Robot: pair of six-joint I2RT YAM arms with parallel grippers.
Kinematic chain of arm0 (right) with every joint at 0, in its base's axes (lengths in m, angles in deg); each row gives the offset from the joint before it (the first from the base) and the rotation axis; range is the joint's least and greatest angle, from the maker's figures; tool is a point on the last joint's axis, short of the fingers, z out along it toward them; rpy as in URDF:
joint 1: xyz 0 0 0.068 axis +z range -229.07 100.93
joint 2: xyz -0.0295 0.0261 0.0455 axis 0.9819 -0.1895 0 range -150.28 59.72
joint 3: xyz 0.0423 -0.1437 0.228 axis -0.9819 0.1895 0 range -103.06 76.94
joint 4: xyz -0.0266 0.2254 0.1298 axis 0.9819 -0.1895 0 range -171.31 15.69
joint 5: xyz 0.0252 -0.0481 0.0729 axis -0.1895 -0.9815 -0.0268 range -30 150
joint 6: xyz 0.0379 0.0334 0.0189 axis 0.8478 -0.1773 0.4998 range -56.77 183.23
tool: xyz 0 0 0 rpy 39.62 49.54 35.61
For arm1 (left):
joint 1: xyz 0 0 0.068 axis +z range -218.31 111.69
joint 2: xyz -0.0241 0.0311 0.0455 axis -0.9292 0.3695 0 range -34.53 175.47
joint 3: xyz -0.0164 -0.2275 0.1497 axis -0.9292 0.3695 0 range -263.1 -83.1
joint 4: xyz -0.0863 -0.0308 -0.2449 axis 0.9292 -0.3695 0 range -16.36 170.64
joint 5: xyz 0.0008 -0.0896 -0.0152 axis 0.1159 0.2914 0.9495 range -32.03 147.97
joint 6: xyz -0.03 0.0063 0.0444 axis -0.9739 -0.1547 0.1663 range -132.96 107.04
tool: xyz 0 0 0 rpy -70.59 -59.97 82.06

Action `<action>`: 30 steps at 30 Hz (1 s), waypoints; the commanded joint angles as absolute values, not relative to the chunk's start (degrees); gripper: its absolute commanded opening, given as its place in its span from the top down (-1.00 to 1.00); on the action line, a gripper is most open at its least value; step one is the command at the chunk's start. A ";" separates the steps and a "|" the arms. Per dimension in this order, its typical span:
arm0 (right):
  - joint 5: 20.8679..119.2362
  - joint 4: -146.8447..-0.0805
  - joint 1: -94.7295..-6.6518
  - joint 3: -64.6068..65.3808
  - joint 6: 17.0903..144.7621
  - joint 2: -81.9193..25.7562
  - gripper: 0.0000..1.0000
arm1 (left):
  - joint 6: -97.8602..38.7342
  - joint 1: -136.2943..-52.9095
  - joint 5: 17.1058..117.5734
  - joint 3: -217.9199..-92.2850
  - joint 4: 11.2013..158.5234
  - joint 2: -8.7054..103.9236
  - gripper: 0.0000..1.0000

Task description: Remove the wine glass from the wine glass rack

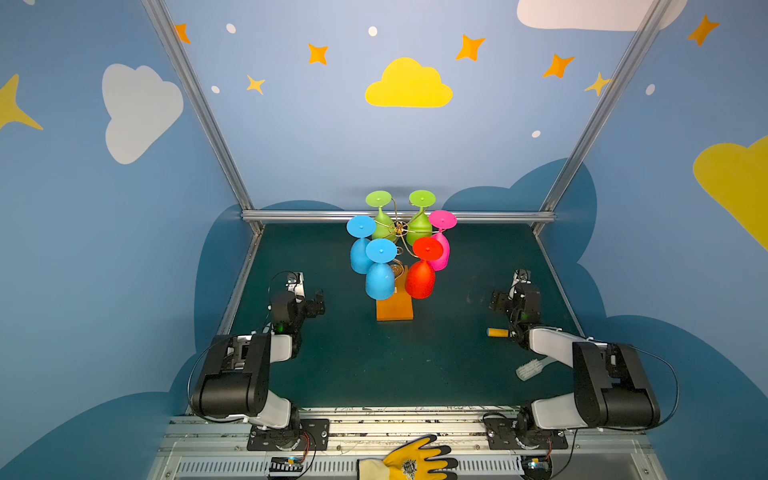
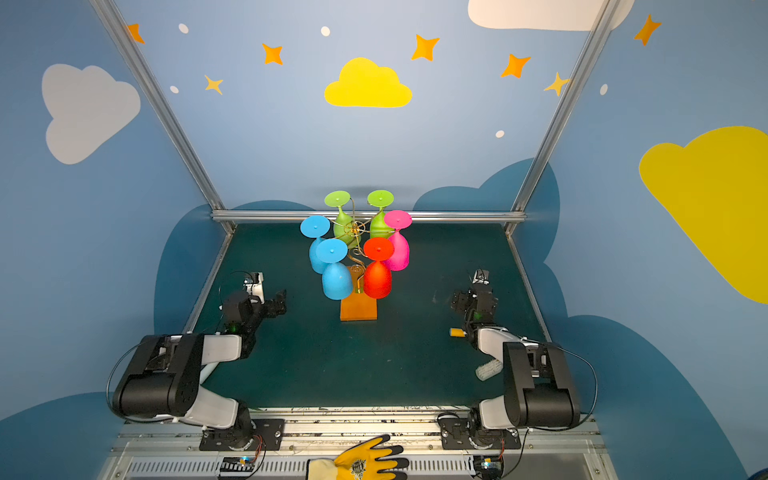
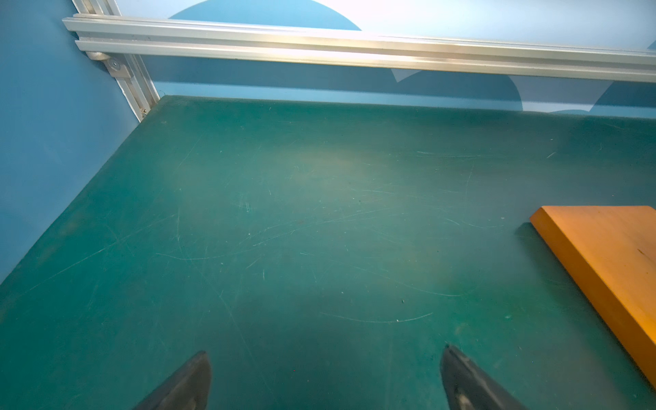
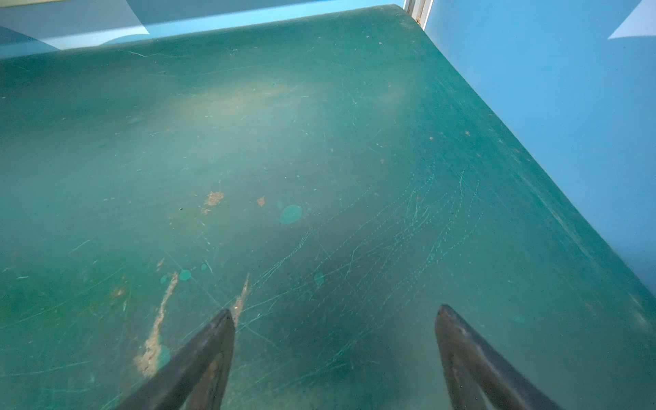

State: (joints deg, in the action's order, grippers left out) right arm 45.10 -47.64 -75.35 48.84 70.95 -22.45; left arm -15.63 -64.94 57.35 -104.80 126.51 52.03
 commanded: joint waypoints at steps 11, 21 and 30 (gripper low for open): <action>47.54 -73.78 -74.44 31.82 77.74 -13.42 -0.79 | -25.01 -64.65 46.03 -107.40 111.67 31.44 -0.99; 66.33 -66.95 -76.96 37.73 97.99 6.71 -0.79 | -58.69 -64.23 43.14 -104.62 109.75 13.80 -0.99; 81.83 -78.69 -75.94 34.37 98.55 10.89 -0.70 | -40.39 -64.07 53.74 -129.29 70.20 10.43 -0.99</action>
